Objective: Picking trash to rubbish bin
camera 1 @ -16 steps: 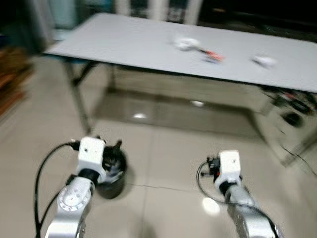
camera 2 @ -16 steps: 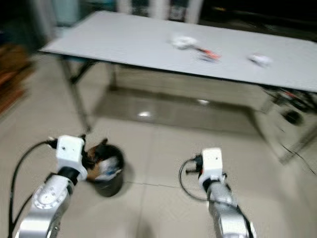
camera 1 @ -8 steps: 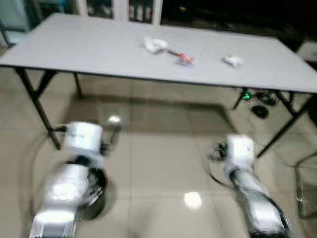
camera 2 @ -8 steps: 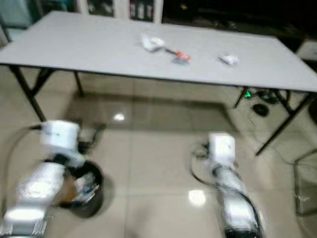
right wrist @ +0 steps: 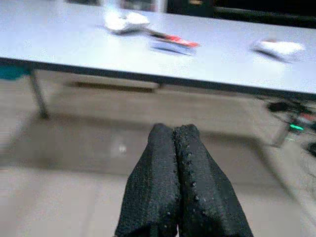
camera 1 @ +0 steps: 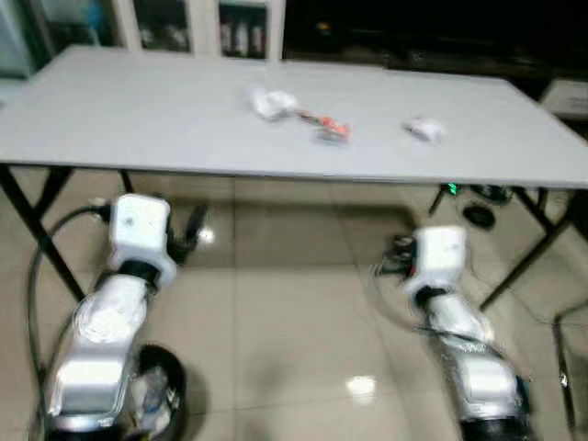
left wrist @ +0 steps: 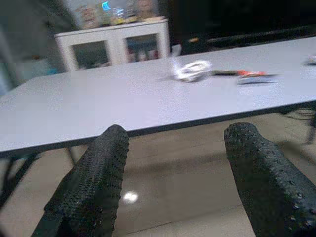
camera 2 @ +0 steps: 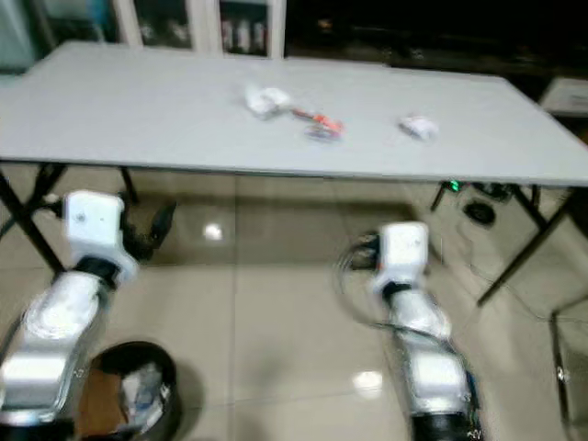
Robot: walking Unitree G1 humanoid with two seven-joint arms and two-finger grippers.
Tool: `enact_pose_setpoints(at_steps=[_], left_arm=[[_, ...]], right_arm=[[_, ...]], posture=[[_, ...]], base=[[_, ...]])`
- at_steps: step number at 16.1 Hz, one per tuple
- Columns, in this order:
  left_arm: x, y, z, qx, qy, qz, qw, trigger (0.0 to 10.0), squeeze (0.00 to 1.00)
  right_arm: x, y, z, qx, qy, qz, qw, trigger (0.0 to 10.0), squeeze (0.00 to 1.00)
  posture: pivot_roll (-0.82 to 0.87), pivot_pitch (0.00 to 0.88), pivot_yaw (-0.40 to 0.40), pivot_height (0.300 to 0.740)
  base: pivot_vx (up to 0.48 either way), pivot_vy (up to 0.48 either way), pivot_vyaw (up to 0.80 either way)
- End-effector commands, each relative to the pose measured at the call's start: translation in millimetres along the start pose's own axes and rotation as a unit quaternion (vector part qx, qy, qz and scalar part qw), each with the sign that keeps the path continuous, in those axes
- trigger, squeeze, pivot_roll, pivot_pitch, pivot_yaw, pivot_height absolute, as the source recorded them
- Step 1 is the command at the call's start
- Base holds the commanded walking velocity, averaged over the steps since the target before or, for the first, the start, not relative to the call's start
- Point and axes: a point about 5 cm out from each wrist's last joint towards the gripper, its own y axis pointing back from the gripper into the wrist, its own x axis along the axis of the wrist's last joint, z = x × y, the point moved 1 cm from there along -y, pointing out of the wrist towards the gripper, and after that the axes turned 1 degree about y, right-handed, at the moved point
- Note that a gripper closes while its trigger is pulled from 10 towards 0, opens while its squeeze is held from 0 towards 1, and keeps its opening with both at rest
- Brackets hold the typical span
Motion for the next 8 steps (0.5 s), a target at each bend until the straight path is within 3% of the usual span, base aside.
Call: enact_pose_setpoints(at_steps=[1, 8], left_arm=[[4.8, -4.2, 9.4, -0.020, 0.003, 0.006, 1.000, 10.0, 0.00], [10.3, -22.2, 7.9, -0.039, 0.003, 0.012, 0.999, 10.0, 0.00]], right_arm=[[2.4, 4.6, 14.9, -0.027, 0.004, 0.003, 1.000, 10.0, 0.00], [10.3, 5.3, 14.8, -0.051, 0.002, 0.013, 0.999, 10.0, 0.00]], posture=[[0.03, 0.000, -0.041, 0.740], [0.02, 0.000, -0.014, 0.740]], base=[[0.480, 0.000, 0.00], [0.480, 0.000, 0.00]])
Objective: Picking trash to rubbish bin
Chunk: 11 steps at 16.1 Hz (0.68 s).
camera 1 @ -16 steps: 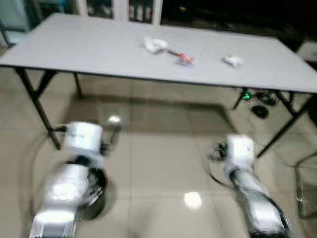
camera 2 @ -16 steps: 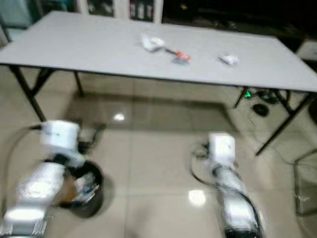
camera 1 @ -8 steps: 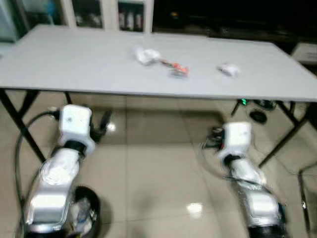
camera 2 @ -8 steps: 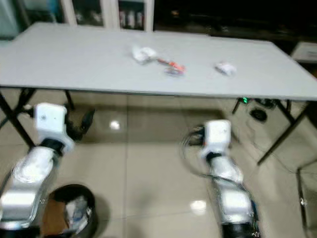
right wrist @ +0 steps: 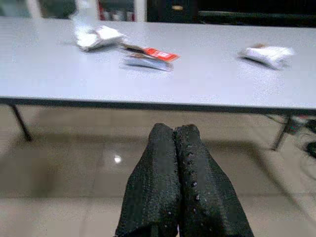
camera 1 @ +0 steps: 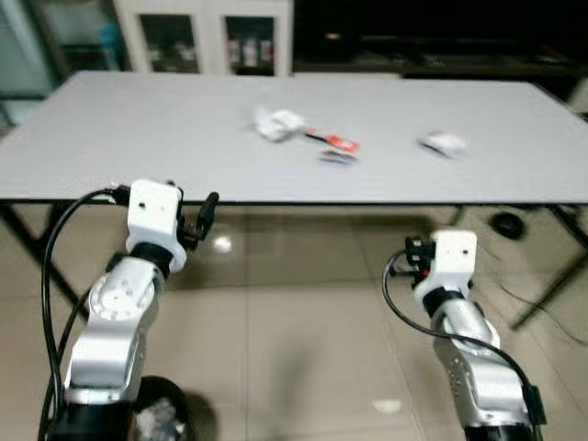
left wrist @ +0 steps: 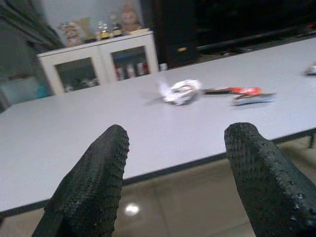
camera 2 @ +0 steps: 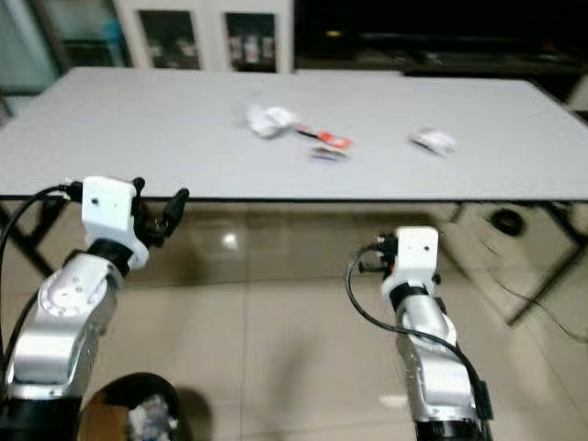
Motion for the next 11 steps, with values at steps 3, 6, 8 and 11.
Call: enact_pose_setpoints(at_steps=[3, 6, 8, 11], left_arm=[[2.6, -10.6, 0.0, -0.006, 0.004, 0.005, 1.000, 10.0, 0.00], [-1.1, -17.2, 2.9, -0.016, 0.009, 0.004, 1.000, 10.0, 0.00], [-3.3, -23.0, -1.6, -0.013, 0.013, 0.002, 1.000, 10.0, 0.00], [-4.6, -32.3, -7.6, -0.016, 0.009, 0.002, 1.000, 10.0, 0.00]], right_arm=[[11.6, -3.5, -0.1, -0.001, 0.008, 0.014, 1.000, 10.0, 0.00], [12.2, -5.8, -0.4, -0.003, 0.009, 0.014, 1.000, 10.0, 0.00], [12.1, -7.6, -3.6, 0.002, 0.009, 0.014, 1.000, 10.0, 0.00], [15.0, -12.6, -7.8, 0.012, 0.008, 0.019, 1.000, 10.0, 0.00]], posture=[[0.01, 0.000, -0.012, 0.740], [0.02, 0.000, -0.028, 0.740], [0.03, 0.000, -0.033, 0.740], [0.02, 0.000, -0.031, 0.740]], base=[[0.480, 0.000, 0.00], [0.480, 0.000, 0.00], [0.480, 0.000, 0.00], [0.480, 0.000, 0.00]])
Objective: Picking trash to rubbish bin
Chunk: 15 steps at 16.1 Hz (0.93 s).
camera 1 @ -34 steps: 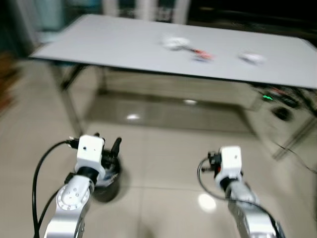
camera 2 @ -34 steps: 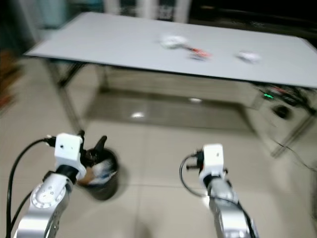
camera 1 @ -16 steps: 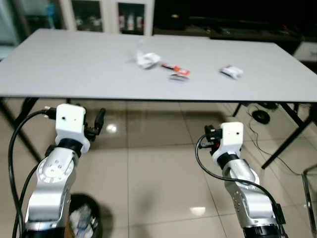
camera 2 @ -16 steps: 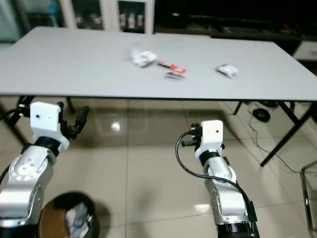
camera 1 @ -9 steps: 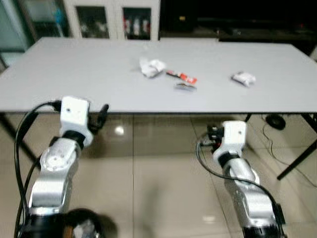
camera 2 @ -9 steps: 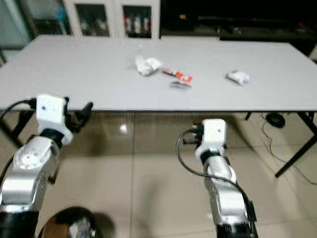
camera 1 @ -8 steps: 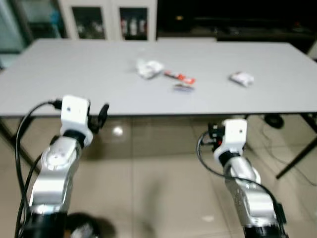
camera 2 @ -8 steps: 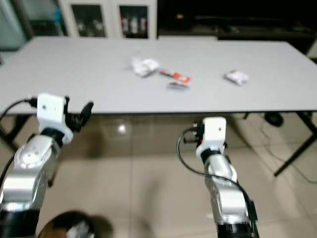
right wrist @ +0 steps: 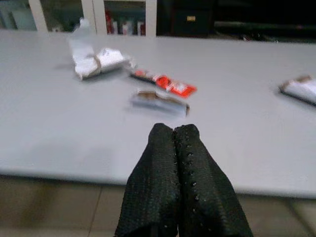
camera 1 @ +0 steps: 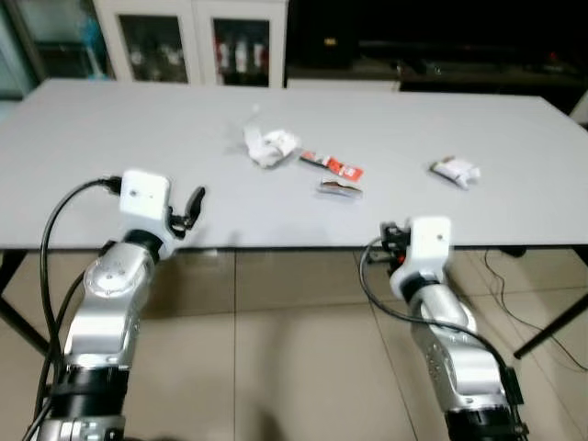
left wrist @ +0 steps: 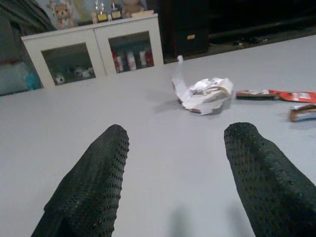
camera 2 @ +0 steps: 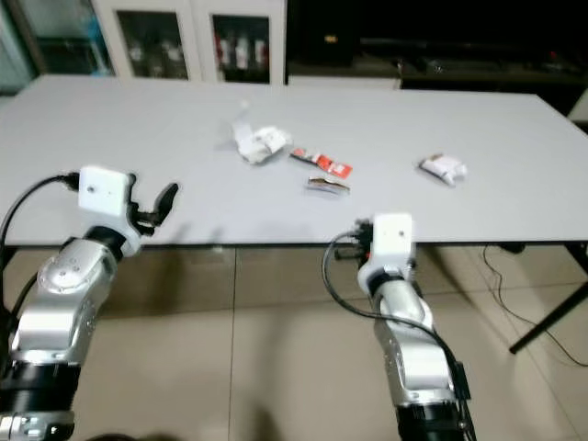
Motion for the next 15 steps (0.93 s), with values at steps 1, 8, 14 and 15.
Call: enact_pose_setpoints(at_steps=[1, 8, 14, 15], left_arm=[[8.9, -9.2, 9.8, -0.023, 0.000, 0.019, 1.000, 10.0, 0.00], [-0.9, -14.9, 23.9, -0.050, -0.009, 0.016, 0.999, 10.0, 0.00], [1.3, -18.8, 41.7, -0.086, -0.020, 0.026, 0.996, 10.0, 0.00], [-0.3, -20.6, 47.1, -0.093, -0.018, 0.025, 0.995, 10.0, 0.00]], right_arm=[[0.5, -0.8, 9.8, -0.006, 0.001, 0.000, 1.000, 10.0, 0.00], [2.1, 3.3, 1.6, 0.034, -0.031, 0.021, 0.999, 10.0, 1.00], [9.3, 4.9, 8.8, 0.030, -0.030, 0.043, 0.998, 10.0, 1.00], [9.2, 5.4, 11.8, 0.028, -0.027, 0.044, 0.998, 10.0, 1.00]], posture=[[0.02, 0.000, -0.031, 0.740], [-0.01, 0.000, -0.029, 0.740], [-0.03, 0.000, -0.018, 0.740], [-0.04, 0.000, -0.017, 0.740]], base=[[0.480, 0.000, 0.00], [0.480, 0.000, 0.00], [0.480, 0.000, 0.00], [0.368, 0.000, 0.00]])
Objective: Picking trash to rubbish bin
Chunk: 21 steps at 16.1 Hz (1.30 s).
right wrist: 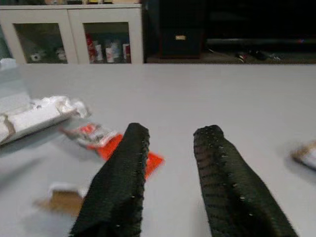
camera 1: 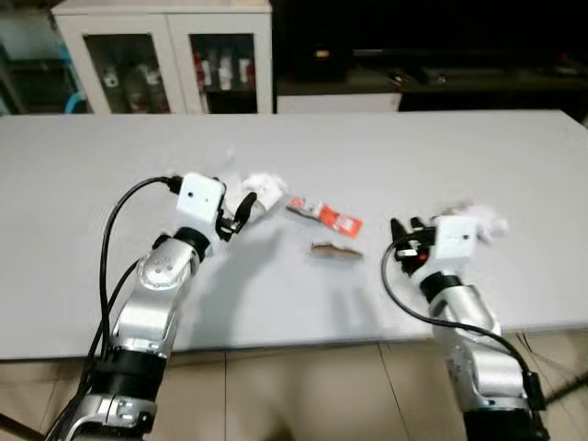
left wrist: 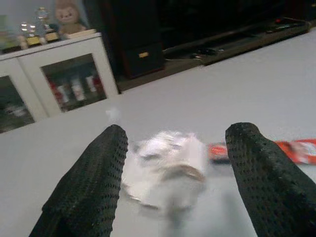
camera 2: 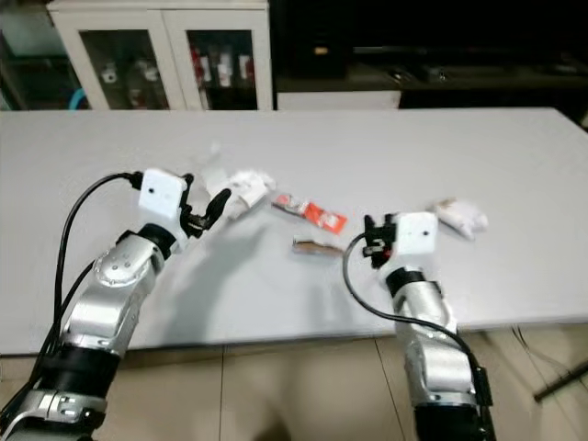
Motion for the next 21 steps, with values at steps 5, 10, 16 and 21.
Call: enact_pose_setpoints(at_steps=[5, 10, 16, 21], left_arm=[[-7.3, -14.9, 6.4, -0.013, -0.050, -0.023, 0.998, 10.0, 0.11], [5.8, -32.5, -24.5, 0.069, -0.011, 0.005, 0.998, 10.0, 1.00], [12.2, -53.8, -30.9, 0.037, 0.012, -0.003, 0.999, 10.0, 1.00], [8.8, -58.9, -44.3, 0.083, 0.011, -0.052, 0.995, 10.0, 0.00]], right_arm=[[6.0, 4.9, 6.0, 0.004, 0.001, 0.013, 1.000, 10.0, 1.00], [6.9, 13.9, 18.3, 0.000, 0.009, 0.008, 1.000, 10.0, 1.00], [10.9, 32.5, 26.4, -0.012, 0.025, 0.006, 1.000, 10.0, 1.00], [14.0, 54.6, 32.9, -0.039, 0.048, -0.021, 0.998, 10.0, 0.00]], posture=[[-0.09, 0.000, -0.010, 0.740], [-0.13, 0.000, -0.019, 0.740], [-0.22, 0.000, 0.003, 0.740], [-0.30, 0.021, 0.018, 0.740]], base=[[0.000, 0.000, 0.00], [0.000, 0.000, 0.00], [0.000, 0.000, 0.00], [0.000, 0.000, 0.00]])
